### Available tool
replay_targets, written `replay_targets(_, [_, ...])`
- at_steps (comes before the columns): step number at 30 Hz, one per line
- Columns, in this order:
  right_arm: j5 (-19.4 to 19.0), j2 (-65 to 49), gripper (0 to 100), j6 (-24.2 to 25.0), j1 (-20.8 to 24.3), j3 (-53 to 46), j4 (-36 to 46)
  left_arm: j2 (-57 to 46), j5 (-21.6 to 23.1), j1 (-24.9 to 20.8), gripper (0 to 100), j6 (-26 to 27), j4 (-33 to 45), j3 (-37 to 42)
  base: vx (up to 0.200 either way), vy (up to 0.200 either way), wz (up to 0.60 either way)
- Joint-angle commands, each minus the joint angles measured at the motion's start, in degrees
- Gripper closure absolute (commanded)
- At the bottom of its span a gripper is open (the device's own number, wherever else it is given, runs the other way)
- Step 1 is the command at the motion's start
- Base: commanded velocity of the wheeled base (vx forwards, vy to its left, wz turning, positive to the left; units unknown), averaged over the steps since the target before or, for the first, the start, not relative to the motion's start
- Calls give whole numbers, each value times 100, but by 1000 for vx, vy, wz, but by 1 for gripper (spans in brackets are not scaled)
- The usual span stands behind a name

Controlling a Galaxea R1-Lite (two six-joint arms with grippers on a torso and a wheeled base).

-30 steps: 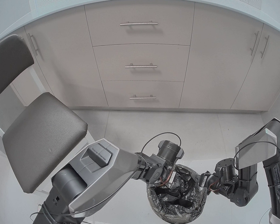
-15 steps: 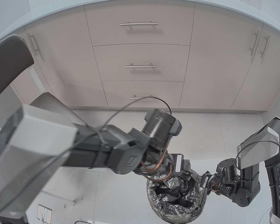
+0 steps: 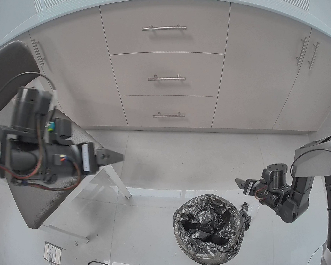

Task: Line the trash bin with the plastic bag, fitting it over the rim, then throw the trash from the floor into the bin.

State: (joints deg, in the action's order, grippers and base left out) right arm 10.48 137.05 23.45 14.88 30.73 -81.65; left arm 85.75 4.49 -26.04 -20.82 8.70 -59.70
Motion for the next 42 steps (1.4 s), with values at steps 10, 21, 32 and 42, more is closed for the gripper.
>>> replay_targets(10, [50, 745, 0, -640, -1040, 5127, 4386, -3767, -27, 2999, 0, 570, -343, 2621, 0, 0, 0])
replay_targets(21, [147, 2599, 0, -939, -1154, 8256, 6056, -5130, 501, 3228, 0, 491, -308, 3957, 0, 0, 0])
replay_targets(32, [235, 4057, 0, -1502, -1216, 8386, 8930, -5411, 922, 3202, 0, 474, -352, 4678, 0, 0, 0])
replay_targets(42, [191, 4057, 0, -1458, -1260, 8386, 8965, -5745, 940, 3166, 0, 465, -325, 4766, 0, 0, 0])
